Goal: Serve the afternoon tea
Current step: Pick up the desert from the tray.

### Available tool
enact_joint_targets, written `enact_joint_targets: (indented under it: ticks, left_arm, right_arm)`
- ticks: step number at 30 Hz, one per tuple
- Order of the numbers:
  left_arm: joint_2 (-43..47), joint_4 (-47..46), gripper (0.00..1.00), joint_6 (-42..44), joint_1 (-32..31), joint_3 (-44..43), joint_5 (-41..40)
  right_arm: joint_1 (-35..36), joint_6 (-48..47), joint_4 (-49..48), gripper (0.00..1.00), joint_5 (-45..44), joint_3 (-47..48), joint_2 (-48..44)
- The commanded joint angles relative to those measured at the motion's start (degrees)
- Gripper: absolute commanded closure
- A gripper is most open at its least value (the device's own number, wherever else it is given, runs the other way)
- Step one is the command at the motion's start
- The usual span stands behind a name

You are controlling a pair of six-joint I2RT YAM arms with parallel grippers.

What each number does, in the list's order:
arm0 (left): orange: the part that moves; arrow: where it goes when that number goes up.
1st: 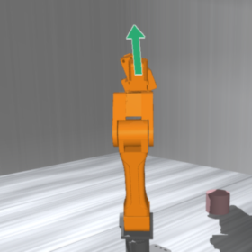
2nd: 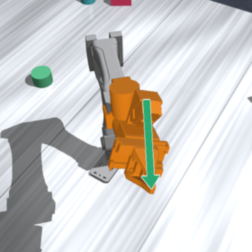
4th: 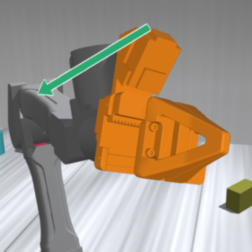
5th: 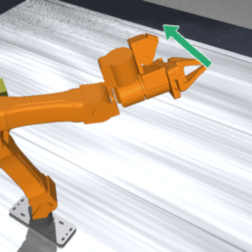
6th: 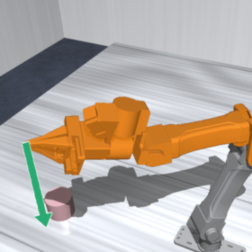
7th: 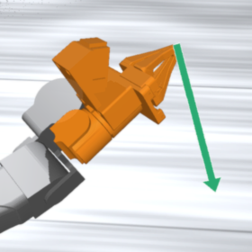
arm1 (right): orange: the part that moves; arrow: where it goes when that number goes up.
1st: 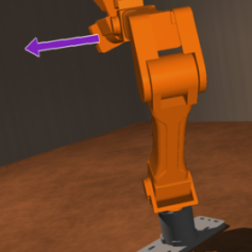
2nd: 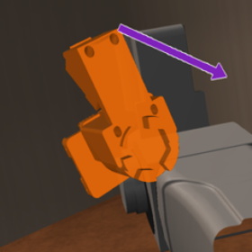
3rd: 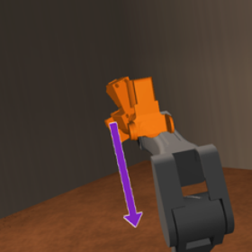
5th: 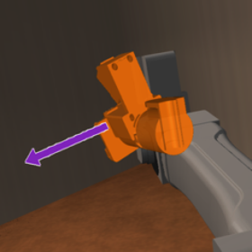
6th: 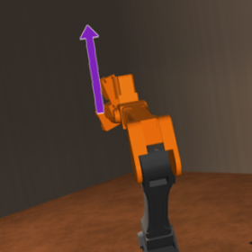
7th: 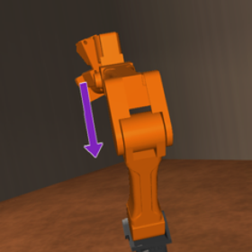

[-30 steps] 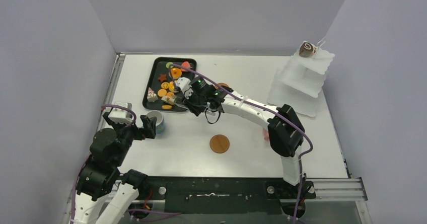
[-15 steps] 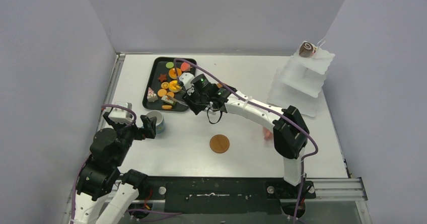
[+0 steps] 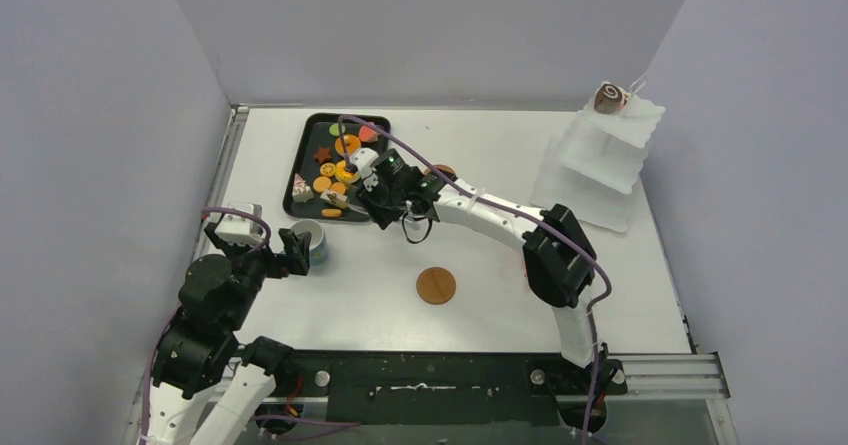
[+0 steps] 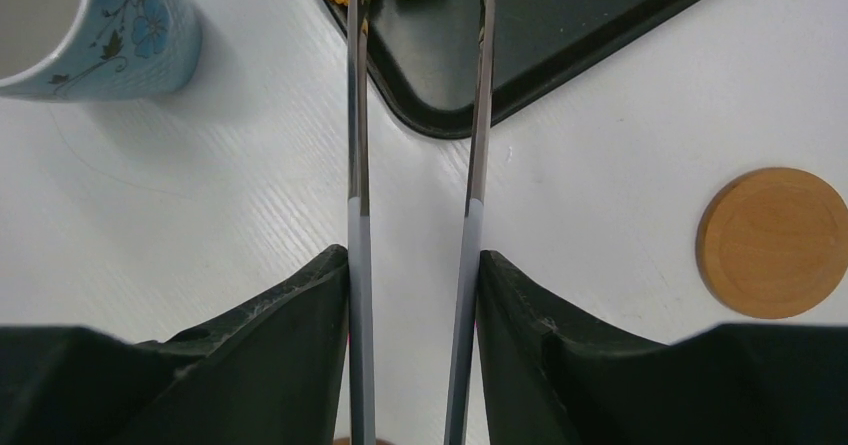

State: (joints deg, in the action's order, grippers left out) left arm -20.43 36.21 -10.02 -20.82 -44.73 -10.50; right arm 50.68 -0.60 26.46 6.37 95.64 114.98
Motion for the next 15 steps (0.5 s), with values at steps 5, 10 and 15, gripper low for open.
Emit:
enact_joint_targets:
  ticks: [5, 10, 15]
  left_arm:
    - [-0.2, -3.5, 0.03, 0.4, 0.5, -0.4, 0.0]
    - [-0.6, -3.5, 0.03, 0.4, 0.5, -0.4, 0.4]
    - [-0.4, -3.5, 0.03, 0.4, 0.5, -0.4, 0.6]
  right_arm:
    - [0.0, -0.2, 0.5, 0.57, 0.9, 10.0, 5.8]
    - [-0.4, 2.7, 5.0, 0.77, 0.4, 14.5, 8.5]
    - [-0.9, 6.4, 6.7, 1.0, -1.9, 12.7, 6.0]
